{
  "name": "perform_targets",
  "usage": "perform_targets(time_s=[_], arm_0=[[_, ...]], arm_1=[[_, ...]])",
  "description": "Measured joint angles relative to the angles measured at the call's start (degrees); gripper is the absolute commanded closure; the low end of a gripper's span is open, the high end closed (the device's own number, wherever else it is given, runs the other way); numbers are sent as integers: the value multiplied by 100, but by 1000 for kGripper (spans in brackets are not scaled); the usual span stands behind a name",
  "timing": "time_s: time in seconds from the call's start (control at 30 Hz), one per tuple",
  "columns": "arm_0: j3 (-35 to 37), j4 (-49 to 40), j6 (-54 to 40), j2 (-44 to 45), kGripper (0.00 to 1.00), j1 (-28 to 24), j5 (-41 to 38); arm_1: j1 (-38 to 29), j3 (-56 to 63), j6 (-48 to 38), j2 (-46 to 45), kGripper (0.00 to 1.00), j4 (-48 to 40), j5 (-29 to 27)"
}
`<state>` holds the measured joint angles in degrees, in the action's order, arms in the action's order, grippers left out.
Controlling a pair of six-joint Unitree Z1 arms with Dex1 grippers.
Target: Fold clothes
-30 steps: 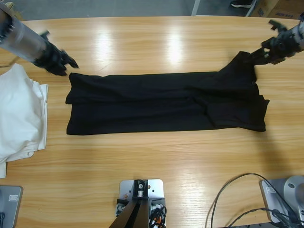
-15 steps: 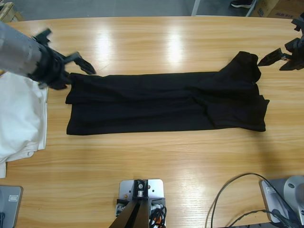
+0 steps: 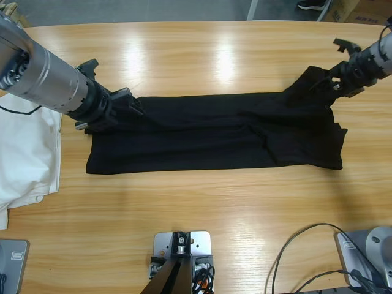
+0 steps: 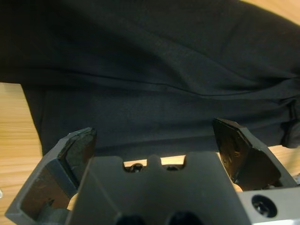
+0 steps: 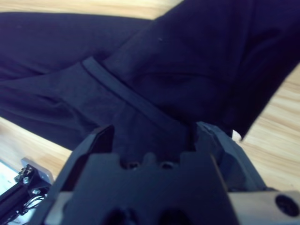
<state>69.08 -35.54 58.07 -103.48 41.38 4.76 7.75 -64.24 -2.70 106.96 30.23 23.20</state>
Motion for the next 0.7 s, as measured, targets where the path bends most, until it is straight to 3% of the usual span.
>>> perform_targets(time_s=[0.27,0.6,0.63,0.7], arm_0=[[17,0,64,-100,36,19,-1],[27,0,76,-109,32,19,-1],[27,0,76,-109,33,19,-1],[27,0,76,-109,33,19,-1]], arm_1=[[0,1,0,250,386,-88,-93],[-60,189,0,216,395,87,52],[-104,200,0,206,440,126,58],[-198,231,0,202,765,180,60]])
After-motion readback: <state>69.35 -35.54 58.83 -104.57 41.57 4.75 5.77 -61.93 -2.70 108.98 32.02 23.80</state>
